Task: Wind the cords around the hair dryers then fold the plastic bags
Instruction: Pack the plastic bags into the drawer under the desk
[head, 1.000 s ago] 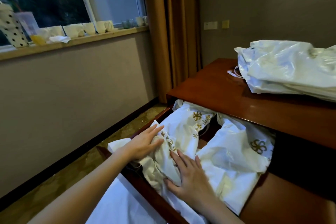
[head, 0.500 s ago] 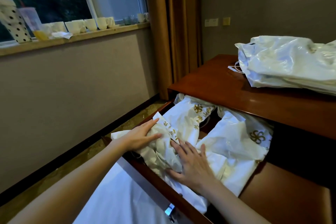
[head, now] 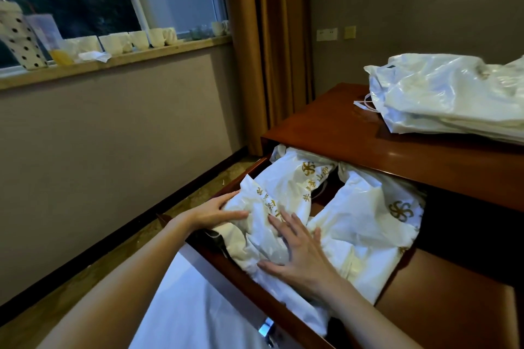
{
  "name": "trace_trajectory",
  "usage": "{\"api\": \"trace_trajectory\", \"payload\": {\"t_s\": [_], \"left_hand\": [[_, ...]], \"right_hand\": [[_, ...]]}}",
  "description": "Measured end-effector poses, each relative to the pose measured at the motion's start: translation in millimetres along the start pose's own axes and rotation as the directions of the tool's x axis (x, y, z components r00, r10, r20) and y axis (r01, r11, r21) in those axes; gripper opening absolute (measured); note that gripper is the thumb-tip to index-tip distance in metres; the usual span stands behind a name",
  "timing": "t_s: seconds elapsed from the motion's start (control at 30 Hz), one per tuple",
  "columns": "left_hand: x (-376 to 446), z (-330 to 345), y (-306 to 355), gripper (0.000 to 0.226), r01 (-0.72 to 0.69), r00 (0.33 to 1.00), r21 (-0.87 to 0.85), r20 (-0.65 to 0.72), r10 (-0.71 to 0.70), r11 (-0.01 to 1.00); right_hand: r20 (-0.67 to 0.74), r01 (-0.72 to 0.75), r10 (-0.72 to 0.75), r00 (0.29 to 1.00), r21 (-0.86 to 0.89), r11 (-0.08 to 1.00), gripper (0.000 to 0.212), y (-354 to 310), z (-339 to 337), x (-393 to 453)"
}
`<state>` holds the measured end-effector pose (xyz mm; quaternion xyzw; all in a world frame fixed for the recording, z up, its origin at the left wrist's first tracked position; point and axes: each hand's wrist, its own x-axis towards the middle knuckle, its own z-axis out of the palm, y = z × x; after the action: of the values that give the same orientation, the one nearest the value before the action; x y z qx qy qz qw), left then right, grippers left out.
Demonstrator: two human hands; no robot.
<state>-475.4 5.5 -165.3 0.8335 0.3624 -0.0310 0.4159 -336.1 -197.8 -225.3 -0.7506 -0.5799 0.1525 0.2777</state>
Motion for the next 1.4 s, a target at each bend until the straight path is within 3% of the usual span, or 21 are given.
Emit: {"api": "trace_trajectory", "payload": {"t_s": [0.07,0.13,0.2,0.33,0.43,0.53,0.63,0.73,0.83,0.87,0.97,1.03,1.13,1.3,1.4], "left_hand": [[-7,-5,5,0.113,0.06,0.997,0.224,-0.051,-0.05,0.973],[-19,-19,13,0.077,0.149,0.987,0.524,-0.132,-0.093,0.839],[-30,-31,21,0.063,0.217,0.976,0.649,-0.157,-0.15,0.729],[-29,-18,21,0.074,0.195,0.977,0.57,-0.043,-0.208,0.798],[-21,-2,18,0.1,0.115,0.993,0.449,-0.043,-0.107,0.886],[-17,0,1,0.109,0.001,0.991,0.331,-0.128,0.044,0.944],[-15,4,-15,0.122,-0.059,0.988,0.251,-0.123,0.092,0.966],[-8,0,-14,0.134,0.037,0.997,0.357,0.048,-0.058,0.934],[4,-19,20,0.149,0.113,0.963,0.485,0.16,-0.215,0.867],[9,-24,34,0.142,0.104,0.968,0.502,0.147,-0.203,0.859],[23,-10,68,0.086,0.045,0.999,0.579,-0.009,-0.049,0.814],[28,13,63,0.069,0.039,0.999,0.607,-0.016,-0.037,0.794],[34,31,31,0.063,0.052,0.996,0.528,-0.093,-0.003,0.848],[32,31,31,0.059,0.037,0.975,0.468,-0.212,0.072,0.883],[33,32,40,0.062,0.067,0.972,0.52,-0.227,0.061,0.851]], "right_hand": [[0.007,-0.001,0.002,1.0,-0.04,0.999,0.09,0,2,0],[0.016,-0.005,0.006,1.0,-0.067,0.998,0.093,0,4,1],[0.012,-0.008,0.009,1.0,-0.079,0.997,0.093,-1,4,2],[0.009,-0.007,0.008,1.0,-0.098,0.995,0.088,-2,3,1],[0.025,-0.007,0.009,1.0,-0.089,0.996,0.087,-3,2,2],[0.015,-0.017,0.018,1.0,-0.061,0.998,0.087,-4,2,2],[0.028,-0.022,0.024,0.999,-0.061,0.998,0.087,-6,-1,1],[0.05,-0.023,0.027,0.998,-0.075,0.997,0.086,-6,-2,2],[0.082,-0.022,0.029,0.996,-0.079,0.997,0.087,-5,-4,3],[0.102,-0.027,0.036,0.994,-0.085,0.996,0.091,-6,-6,5],[0.144,-0.017,0.036,0.989,-0.133,0.991,0.107,-10,-13,8],[0.15,0.003,0.022,0.988,-0.163,0.987,0.103,-13,-13,9],[0.16,0.021,0.005,0.987,-0.16,0.987,0.071,-17,-13,12],[0.19,0.078,-0.057,0.98,-0.107,0.991,0.087,-14,-34,10],[0.139,0.087,-0.064,0.988,-0.166,0.982,0.065,-3,-60,12]]}}
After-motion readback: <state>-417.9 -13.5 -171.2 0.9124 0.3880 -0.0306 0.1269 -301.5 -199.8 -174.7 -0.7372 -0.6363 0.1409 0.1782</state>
